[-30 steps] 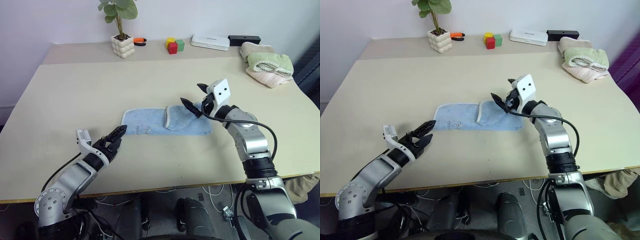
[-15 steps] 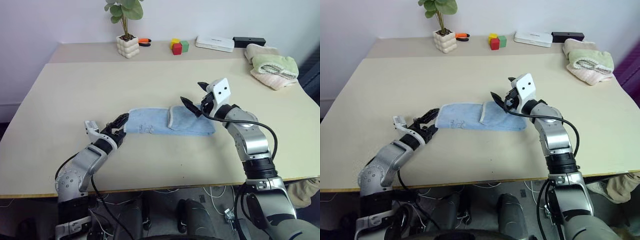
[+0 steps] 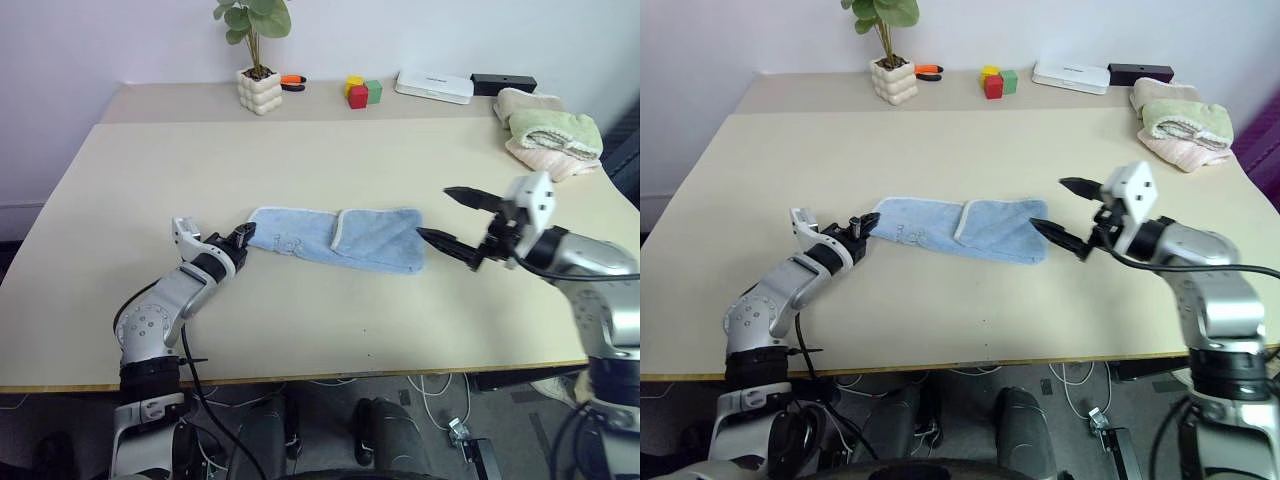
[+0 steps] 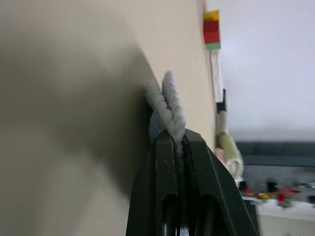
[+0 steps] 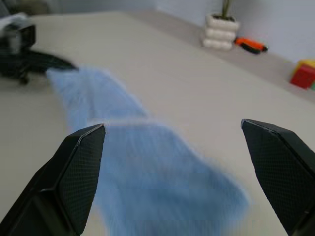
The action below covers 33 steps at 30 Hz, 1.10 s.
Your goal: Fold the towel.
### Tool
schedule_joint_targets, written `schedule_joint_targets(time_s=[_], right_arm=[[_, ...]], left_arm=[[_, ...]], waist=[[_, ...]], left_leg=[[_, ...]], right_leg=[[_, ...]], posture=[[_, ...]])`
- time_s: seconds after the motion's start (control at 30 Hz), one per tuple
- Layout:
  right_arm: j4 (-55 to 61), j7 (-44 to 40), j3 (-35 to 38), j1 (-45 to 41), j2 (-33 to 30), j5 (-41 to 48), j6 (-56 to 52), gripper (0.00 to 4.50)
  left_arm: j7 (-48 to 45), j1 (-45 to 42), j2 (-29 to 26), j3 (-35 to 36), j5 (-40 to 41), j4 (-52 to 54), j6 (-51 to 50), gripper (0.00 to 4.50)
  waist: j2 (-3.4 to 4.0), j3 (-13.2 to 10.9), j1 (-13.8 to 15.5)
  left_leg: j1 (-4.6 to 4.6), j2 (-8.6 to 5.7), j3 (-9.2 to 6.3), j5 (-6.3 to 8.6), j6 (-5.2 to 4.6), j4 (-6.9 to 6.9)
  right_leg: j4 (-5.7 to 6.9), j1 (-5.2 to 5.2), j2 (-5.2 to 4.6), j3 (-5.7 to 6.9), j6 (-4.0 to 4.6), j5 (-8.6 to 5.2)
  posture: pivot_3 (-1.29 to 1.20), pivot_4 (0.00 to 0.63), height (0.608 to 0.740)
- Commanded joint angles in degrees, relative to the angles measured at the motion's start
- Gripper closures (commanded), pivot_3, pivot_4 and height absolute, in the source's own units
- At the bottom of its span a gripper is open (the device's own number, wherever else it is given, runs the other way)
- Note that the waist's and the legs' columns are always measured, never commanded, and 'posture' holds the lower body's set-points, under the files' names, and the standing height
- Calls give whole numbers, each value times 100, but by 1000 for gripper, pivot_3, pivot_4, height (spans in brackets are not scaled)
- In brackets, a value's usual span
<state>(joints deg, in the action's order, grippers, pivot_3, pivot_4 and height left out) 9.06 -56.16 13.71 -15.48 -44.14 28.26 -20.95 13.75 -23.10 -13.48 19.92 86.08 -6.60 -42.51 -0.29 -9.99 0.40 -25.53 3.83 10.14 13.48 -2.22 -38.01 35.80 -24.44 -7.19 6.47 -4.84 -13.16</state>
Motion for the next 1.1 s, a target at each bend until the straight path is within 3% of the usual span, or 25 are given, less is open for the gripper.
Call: schedule_joint_targets(time_s=[0.03, 0.13, 0.27, 0.47, 0.63, 0.87, 1.07, 1.1], right_arm=[[238, -142, 240, 222, -202, 75, 62, 0], [281, 24, 273, 317, -162, 28, 98, 0], [399, 227, 179, 399, -96, -37, 108, 0], [343, 404, 144, 353, -78, -155, 191, 0], [425, 534, 373, 559, -167, -213, 221, 0], [834, 765, 845, 1079, -257, -186, 109, 0], [1152, 962, 984, 1345, -222, -199, 1, 0], [1175, 989, 975, 1352, -217, -205, -2, 0]], left_arm=[[-511, -467, -291, 139, -186, -37, -91, 4432], [-875, -816, -587, 157, -412, -242, -201, 4432], [-2053, -1397, -922, -921, -1680, -279, -407, 4432], [-3353, -2554, -178, -2263, -3232, -1253, -255, 4432], [-4112, -3423, 845, -2667, -4086, -2281, 88, 4432], [-5090, -3505, 1496, -3360, -5104, -2693, 75, 4432], [-5349, -3486, 1724, -3334, -5688, -3293, 175, 4432], [-5317, -3487, 1745, -3265, -5759, -3383, 230, 3829]], waist=[[-7, -4, -3], [-6, -4, -15], [-5, -6, 30], [-6, -5, 111], [-8, -8, 120], [-6, -9, 121], [-4, -8, 78], [-5, -8, 59]], left_leg=[[-2, 1, -1, 0, 0, 0], [-8, 1, -3, 0, 1, 4], [-19, -3, -3, -1, 1, 8], [-59, -7, -26, 9, -13, -5], [-102, -21, -24, -18, -3, -9], [-101, -16, -39, -24, 4, -2], [-98, -18, -100, -8, -21, -19], [-97, -18, -102, -8, -22, -20]], right_leg=[[-3, -1, 3, 1, 1, 1], [-14, -3, 5, 3, 3, 3], [-26, -6, 8, 8, 3, 5], [-74, -11, 5, 24, 4, 18], [-73, -39, 9, 27, -29, 36], [-70, -41, 21, 32, -40, 33], [-69, -31, 30, 34, -6, 30], [-70, -29, 30, 34, -6, 30]], posture=[[0, 150, 740], [0, 150, 740], [0, 150, 740], [0, 150, 740], [0, 150, 740], [0, 150, 740], [0, 150, 740], [0, 150, 740]])
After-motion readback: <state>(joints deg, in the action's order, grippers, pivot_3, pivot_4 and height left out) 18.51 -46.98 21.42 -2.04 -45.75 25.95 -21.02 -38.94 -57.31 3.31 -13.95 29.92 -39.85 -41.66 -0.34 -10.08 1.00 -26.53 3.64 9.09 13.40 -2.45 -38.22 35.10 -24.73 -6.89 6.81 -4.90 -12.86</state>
